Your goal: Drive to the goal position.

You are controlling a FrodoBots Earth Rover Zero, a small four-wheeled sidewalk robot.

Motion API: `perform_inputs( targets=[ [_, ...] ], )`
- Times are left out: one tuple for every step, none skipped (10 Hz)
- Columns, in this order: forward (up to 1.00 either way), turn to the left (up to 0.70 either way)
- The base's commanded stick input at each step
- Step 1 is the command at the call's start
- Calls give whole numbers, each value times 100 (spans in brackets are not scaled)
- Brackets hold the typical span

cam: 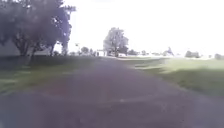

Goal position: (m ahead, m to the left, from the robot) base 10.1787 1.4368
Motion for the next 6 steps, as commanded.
perform_inputs(
  targets=[
    [70,-23],
    [70,-22],
    [70,-22],
    [70,-22],
    [70,-22],
    [70,-22]
  ],
)
